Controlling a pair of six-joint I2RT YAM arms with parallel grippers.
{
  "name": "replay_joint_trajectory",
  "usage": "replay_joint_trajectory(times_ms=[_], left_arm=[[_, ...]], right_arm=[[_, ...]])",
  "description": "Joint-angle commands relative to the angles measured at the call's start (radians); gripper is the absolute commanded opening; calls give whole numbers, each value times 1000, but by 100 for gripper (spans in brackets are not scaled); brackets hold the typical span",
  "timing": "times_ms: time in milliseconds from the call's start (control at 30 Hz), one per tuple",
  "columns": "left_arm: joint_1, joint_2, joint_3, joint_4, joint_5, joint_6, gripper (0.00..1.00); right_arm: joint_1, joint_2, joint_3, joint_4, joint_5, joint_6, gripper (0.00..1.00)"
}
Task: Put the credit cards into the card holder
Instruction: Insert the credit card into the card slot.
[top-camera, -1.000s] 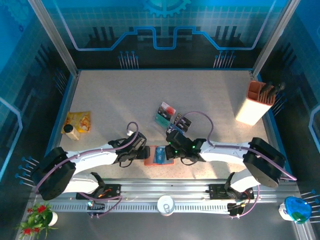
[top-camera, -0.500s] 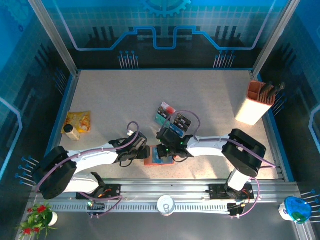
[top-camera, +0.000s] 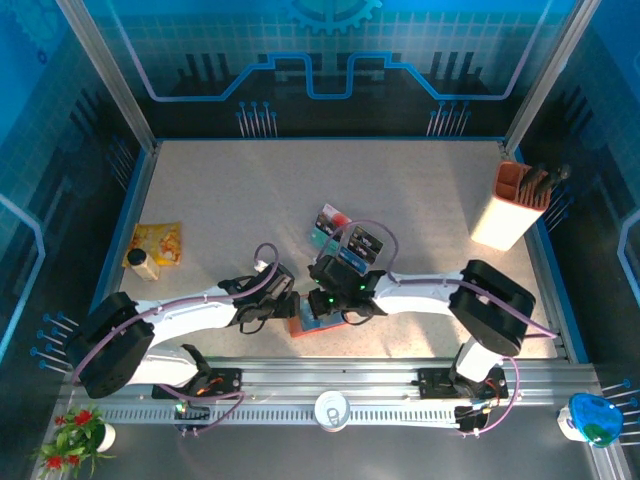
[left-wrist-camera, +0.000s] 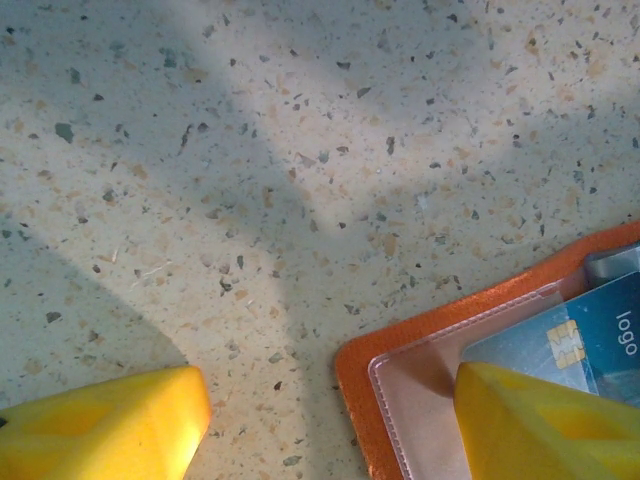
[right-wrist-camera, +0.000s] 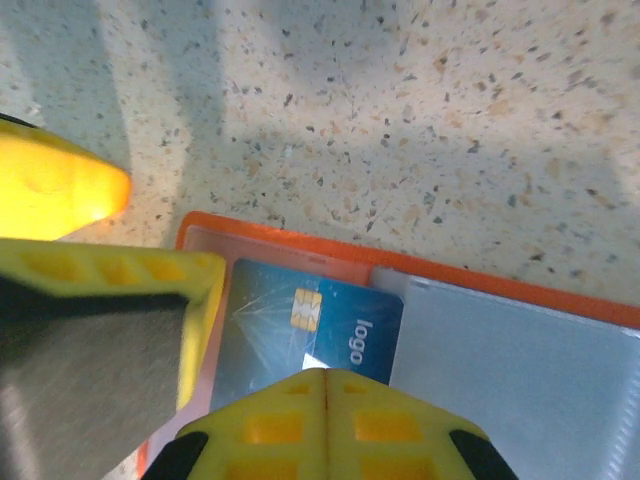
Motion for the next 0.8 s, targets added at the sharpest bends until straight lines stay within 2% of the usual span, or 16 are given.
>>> replay_joint_trajectory(times_ms=[0, 400, 600, 767], left_arm=[[4, 31, -16, 27, 57, 16, 70], [5, -145, -21, -59, 76, -36, 72], [3, -190, -79, -48, 105, -91, 63], [4, -163, -96, -43, 113, -106, 61]], right_arm=[[-10, -58, -35, -39, 16, -14, 2], [-27, -11, -55, -14, -5, -11, 0], [-29, 8, -56, -5, -10, -9, 0], [-27, 20, -53, -3, -19, -7, 0]])
